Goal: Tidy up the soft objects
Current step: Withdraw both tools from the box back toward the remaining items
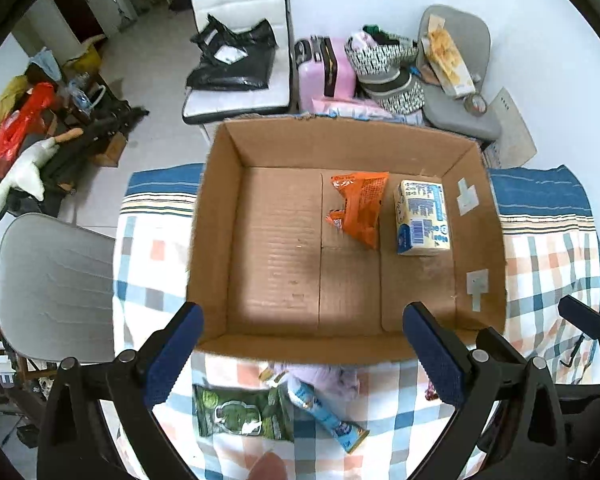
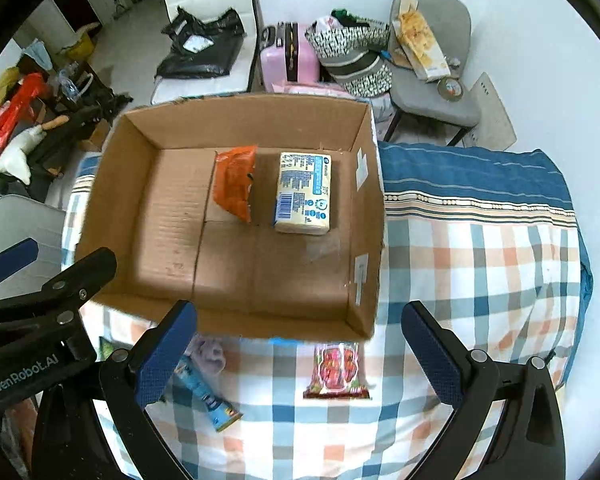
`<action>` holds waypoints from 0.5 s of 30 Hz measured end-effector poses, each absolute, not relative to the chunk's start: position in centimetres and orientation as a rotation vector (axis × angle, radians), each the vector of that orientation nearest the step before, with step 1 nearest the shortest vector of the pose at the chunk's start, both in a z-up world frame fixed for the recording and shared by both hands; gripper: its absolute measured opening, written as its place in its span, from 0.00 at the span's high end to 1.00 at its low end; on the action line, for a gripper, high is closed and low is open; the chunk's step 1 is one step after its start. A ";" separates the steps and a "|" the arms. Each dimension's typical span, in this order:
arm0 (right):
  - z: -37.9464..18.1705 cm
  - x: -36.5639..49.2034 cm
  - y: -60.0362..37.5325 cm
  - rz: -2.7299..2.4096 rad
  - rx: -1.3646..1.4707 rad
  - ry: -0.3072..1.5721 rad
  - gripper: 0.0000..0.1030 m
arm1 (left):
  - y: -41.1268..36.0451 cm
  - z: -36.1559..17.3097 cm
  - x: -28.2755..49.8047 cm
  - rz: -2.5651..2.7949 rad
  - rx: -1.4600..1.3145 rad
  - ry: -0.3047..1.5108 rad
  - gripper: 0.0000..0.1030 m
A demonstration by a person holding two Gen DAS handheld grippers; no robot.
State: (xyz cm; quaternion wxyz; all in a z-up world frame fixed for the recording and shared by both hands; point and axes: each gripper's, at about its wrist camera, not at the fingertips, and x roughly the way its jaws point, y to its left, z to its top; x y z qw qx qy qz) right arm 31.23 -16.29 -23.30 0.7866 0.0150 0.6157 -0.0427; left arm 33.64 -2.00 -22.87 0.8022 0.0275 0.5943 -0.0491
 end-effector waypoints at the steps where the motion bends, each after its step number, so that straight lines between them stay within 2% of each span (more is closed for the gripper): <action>1: -22.8 30.7 -16.2 -0.093 0.033 1.319 0.00 | -1.8 -22.3 32.9 -0.104 0.058 1.261 0.01; 15: -16.7 23.2 -15.8 -0.035 0.080 1.235 0.00 | -1.1 -16.1 25.4 -0.101 0.043 1.125 0.01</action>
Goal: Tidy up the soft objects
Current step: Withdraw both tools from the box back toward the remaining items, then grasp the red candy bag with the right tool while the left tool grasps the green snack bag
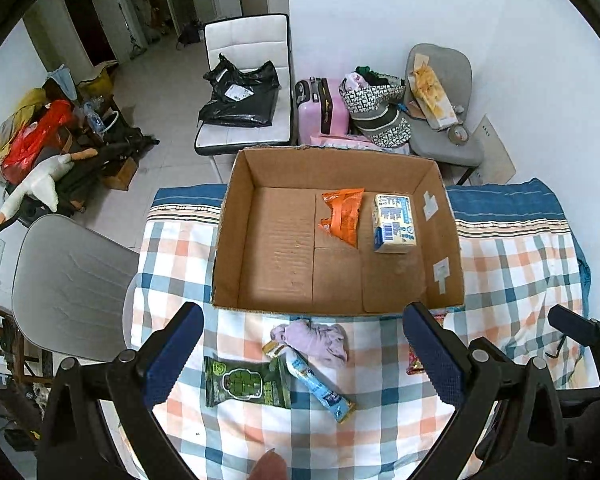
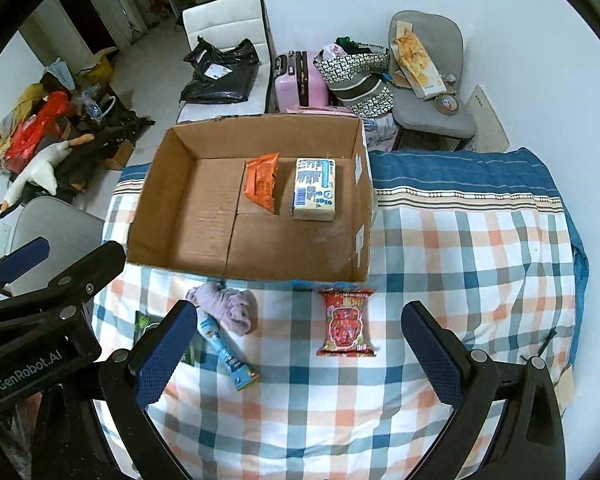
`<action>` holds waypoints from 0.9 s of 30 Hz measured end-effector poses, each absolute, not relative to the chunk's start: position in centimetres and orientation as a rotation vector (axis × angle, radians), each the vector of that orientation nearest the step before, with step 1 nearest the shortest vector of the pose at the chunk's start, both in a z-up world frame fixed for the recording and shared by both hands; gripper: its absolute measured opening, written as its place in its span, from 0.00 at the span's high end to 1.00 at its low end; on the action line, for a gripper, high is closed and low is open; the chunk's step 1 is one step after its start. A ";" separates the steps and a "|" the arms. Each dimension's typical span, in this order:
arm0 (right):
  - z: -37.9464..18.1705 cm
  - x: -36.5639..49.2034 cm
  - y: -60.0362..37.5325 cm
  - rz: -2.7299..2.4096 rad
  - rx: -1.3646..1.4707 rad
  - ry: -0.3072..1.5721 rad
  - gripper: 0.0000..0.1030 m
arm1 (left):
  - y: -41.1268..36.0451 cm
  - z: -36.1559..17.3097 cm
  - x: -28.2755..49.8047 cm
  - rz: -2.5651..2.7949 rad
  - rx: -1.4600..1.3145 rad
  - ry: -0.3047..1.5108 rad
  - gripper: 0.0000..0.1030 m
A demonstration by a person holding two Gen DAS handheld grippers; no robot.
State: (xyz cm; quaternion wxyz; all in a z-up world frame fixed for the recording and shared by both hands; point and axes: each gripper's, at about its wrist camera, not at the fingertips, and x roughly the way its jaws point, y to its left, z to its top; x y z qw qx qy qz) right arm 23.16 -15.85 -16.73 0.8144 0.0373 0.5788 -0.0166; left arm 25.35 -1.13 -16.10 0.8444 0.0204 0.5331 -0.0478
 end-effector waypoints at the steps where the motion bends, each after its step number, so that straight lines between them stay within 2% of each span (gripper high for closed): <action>1: -16.6 22.8 -15.9 -0.030 0.084 1.234 0.00 | -1.1 -16.0 25.1 -0.099 0.041 1.122 0.01; 6: -17.6 21.8 -16.5 -0.013 0.099 1.255 0.00 | -0.4 -16.2 23.8 -0.080 0.018 1.125 0.01; 10: -21.7 21.6 -18.6 -0.025 0.130 1.343 0.00 | 3.0 -18.9 22.8 -0.029 -0.109 1.195 0.01; 20: -34.7 22.4 -22.5 -0.107 0.238 1.546 0.00 | 10.2 -34.7 20.7 0.156 -0.468 1.561 0.01; 27: -39.1 23.6 -24.0 -0.168 0.325 1.573 0.00 | 13.2 -40.8 20.3 0.268 -0.831 1.613 0.01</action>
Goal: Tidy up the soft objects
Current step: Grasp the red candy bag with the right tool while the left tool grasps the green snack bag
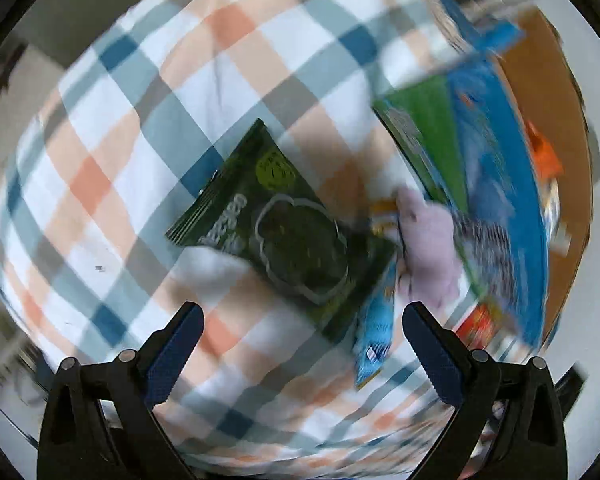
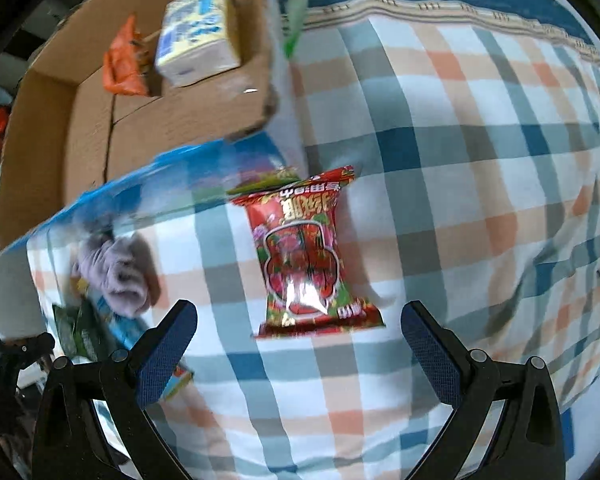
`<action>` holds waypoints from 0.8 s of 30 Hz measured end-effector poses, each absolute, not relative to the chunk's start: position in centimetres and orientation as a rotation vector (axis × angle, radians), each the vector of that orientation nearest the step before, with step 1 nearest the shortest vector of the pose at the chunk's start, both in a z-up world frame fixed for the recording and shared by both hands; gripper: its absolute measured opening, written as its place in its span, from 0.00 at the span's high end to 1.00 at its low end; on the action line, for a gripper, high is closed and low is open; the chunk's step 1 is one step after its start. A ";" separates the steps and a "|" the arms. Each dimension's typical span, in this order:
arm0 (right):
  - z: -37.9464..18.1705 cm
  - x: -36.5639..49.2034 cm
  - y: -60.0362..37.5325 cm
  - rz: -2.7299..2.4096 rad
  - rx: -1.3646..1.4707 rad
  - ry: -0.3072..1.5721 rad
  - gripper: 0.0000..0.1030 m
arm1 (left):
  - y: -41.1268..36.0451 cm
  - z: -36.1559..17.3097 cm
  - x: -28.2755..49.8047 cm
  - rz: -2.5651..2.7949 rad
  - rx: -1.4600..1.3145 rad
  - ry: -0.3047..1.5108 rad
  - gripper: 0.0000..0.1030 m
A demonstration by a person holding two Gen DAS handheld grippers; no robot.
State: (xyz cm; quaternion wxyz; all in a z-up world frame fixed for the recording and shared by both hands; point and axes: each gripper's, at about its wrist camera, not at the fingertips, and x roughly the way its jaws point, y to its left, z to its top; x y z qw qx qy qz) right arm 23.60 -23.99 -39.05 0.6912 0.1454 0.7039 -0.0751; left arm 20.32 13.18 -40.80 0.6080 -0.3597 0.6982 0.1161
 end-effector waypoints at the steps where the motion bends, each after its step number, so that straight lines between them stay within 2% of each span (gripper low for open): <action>1: -39.5 23.8 -24.1 -0.177 0.333 1.574 0.00 | 13.3 -41.2 20.6 0.281 -0.847 1.615 0.01; 7: -41.9 24.5 -24.0 -0.194 0.365 1.600 0.02 | 13.3 -44.3 22.1 0.369 -0.834 1.653 0.01; 8: -42.4 24.5 -24.0 -0.197 0.362 1.607 0.05 | 13.3 -44.8 22.2 0.380 -0.809 1.660 0.01; 9: -42.7 24.6 -23.9 -0.197 0.361 1.613 0.13 | 13.2 -45.1 22.2 0.389 -0.789 1.666 0.01; 11: -43.3 24.5 -24.0 -0.207 0.347 1.630 0.17 | 13.1 -45.6 21.8 0.396 -0.740 1.669 0.15; 12: -43.5 24.5 -24.0 -0.205 0.344 1.630 0.30 | 13.1 -45.6 21.6 0.384 -0.725 1.669 0.17; 14: -44.0 24.2 -24.1 -0.185 0.345 1.666 0.45 | 12.8 -45.2 21.0 0.359 -0.678 1.663 0.28; 15: -44.2 23.9 -24.3 -0.178 0.345 1.677 0.47 | 12.4 -45.0 20.7 0.340 -0.642 1.666 0.30; 17: -44.3 23.3 -24.3 -0.162 0.337 1.698 0.48 | 11.7 -44.3 20.6 0.297 -0.569 1.671 0.43; 24: -44.5 19.0 -23.4 -0.081 0.293 1.790 0.49 | 5.5 -42.9 17.4 0.086 -0.149 1.674 0.44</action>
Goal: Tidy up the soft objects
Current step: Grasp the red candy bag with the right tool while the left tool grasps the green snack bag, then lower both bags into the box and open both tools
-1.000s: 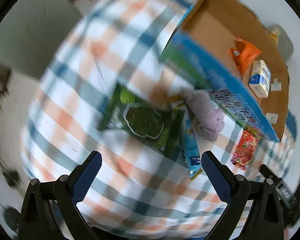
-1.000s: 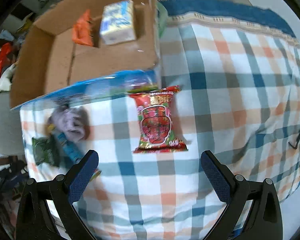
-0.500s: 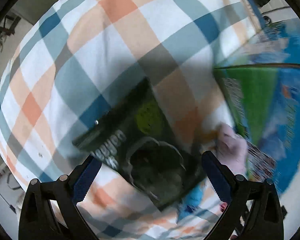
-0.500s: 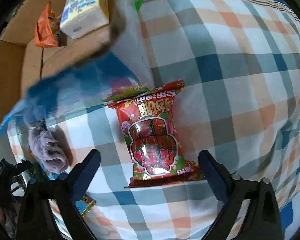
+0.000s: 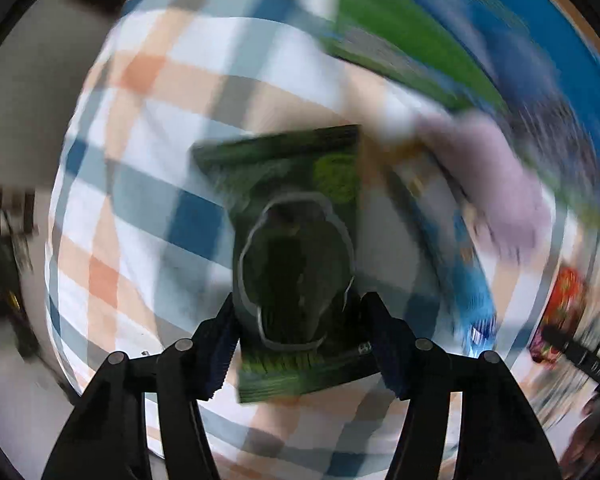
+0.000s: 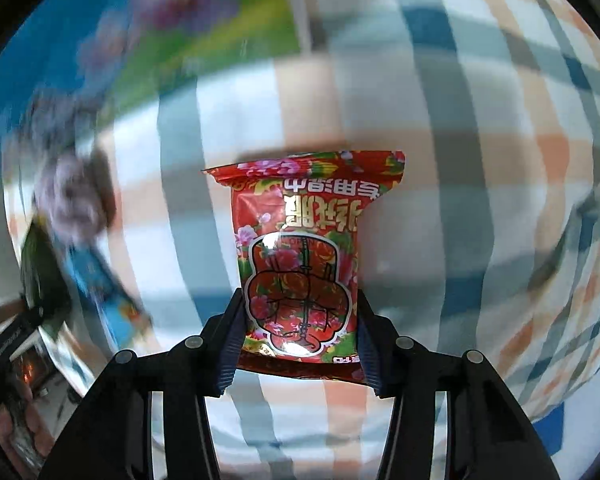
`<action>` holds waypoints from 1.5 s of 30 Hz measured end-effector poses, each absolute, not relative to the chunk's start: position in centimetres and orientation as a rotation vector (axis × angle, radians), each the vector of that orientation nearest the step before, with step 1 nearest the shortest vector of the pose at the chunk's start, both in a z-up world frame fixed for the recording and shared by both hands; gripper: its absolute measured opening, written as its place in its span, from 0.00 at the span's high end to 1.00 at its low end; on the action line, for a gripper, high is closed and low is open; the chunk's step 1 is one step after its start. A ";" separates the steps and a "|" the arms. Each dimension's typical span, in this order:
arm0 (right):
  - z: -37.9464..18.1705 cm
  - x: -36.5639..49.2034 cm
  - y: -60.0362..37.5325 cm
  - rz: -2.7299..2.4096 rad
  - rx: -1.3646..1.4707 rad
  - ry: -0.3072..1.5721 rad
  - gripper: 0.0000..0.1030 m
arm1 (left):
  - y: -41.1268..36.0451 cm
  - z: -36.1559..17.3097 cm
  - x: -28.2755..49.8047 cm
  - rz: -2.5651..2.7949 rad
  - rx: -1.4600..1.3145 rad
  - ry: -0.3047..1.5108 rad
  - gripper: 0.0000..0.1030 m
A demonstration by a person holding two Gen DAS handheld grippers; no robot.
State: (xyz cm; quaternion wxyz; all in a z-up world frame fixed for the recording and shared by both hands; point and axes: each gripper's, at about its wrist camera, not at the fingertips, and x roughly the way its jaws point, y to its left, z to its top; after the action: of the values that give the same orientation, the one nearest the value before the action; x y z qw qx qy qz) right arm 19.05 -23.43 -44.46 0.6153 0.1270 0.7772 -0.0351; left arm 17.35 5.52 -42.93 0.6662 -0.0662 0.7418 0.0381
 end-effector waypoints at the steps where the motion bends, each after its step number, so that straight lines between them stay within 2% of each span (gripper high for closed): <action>1: -44.5 18.3 -23.2 -0.067 0.279 1.806 0.49 | 4.7 -43.2 16.7 0.056 -0.122 1.683 0.44; 5: -44.4 16.8 -22.8 -0.047 0.242 1.800 0.48 | 4.3 -43.9 15.7 0.071 -0.163 1.691 0.43; 8: -44.5 16.8 -22.8 -0.057 0.265 1.776 0.42 | 6.2 -44.1 16.3 0.098 -0.261 1.696 0.43; 12: -45.4 17.5 -22.2 -0.091 0.271 1.780 0.42 | 6.7 -44.1 16.2 0.121 -0.258 1.671 0.44; 14: -45.5 17.4 -22.3 -0.105 0.267 1.775 0.44 | 6.3 -43.8 16.4 0.120 -0.230 1.650 0.58; 15: -45.4 17.3 -22.2 -0.111 0.258 1.771 0.50 | 5.9 -43.5 16.3 0.116 -0.214 1.643 0.60; 17: -45.4 17.0 -22.3 -0.110 0.262 1.764 0.52 | 5.2 -42.6 16.7 0.112 -0.188 1.625 0.65; 24: -44.4 14.9 -21.4 -0.085 0.280 1.762 0.54 | 3.1 -40.4 13.7 0.073 -0.152 1.612 0.68; 29: -41.4 14.0 -20.6 -0.014 0.310 1.729 0.54 | 1.2 -36.9 10.7 0.021 -0.136 1.577 0.68; 35: -34.6 14.8 -19.9 0.083 0.316 1.626 0.54 | -2.2 -30.3 10.6 -0.104 -0.146 1.476 0.69; 39: -29.8 15.7 -19.8 0.148 0.328 1.558 0.54 | -2.3 -26.0 15.1 -0.169 -0.161 1.401 0.69; 45: -24.6 20.6 -19.1 0.191 0.326 1.473 0.54 | -1.2 -22.8 21.2 -0.197 -0.153 1.326 0.69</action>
State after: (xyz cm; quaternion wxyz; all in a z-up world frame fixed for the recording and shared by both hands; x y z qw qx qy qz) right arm 20.60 -19.09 -24.59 0.7245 0.1479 0.6676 0.0867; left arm 21.25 -1.16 -22.82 0.7809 -0.0709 0.6138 -0.0912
